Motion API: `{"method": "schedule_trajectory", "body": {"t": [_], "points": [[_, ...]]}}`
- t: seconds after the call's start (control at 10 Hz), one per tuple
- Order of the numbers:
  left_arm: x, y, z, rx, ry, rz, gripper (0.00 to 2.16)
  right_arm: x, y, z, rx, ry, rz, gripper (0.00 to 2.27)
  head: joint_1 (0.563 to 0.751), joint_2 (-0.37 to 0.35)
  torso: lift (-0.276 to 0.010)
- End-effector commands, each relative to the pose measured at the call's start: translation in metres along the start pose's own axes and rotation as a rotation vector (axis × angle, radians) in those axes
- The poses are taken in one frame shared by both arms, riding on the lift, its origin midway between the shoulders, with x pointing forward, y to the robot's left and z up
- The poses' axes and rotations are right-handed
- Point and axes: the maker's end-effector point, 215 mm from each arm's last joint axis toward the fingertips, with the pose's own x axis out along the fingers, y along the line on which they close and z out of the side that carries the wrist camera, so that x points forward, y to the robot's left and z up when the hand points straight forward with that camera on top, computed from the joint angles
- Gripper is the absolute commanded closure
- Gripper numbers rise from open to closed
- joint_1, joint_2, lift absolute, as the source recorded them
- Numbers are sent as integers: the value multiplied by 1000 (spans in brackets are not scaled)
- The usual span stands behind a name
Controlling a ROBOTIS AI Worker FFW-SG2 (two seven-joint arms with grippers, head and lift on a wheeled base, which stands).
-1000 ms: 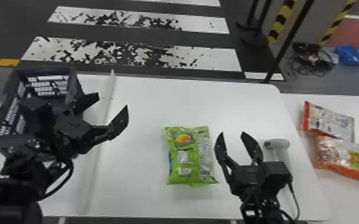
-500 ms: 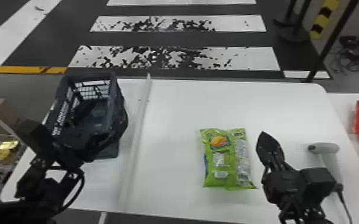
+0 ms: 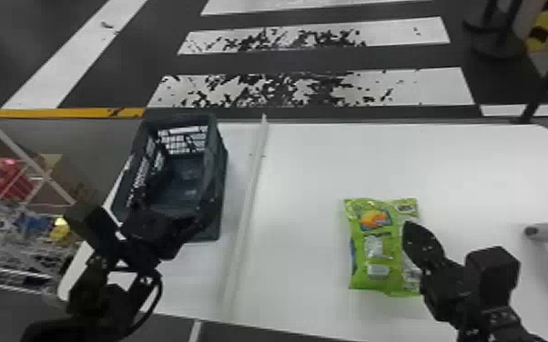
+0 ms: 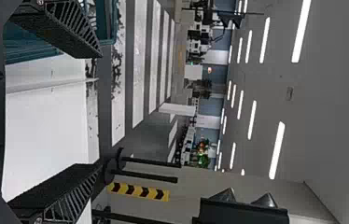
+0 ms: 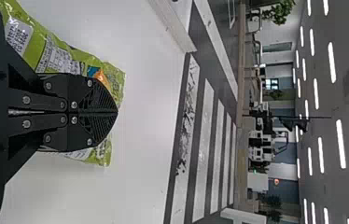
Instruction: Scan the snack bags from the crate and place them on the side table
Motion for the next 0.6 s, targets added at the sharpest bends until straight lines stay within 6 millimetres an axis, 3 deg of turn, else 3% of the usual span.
{"method": "schedule_trajectory", "body": {"t": [0.0,0.5], "points": [[-3,1,-2,-2,1,2,36,13,3,-21,-4,50,24,2256,695,208,-50],[-8,1,-9,-6,17,3,36,33,16,-69,-21,159,77,2256,695,234,-50]]}}
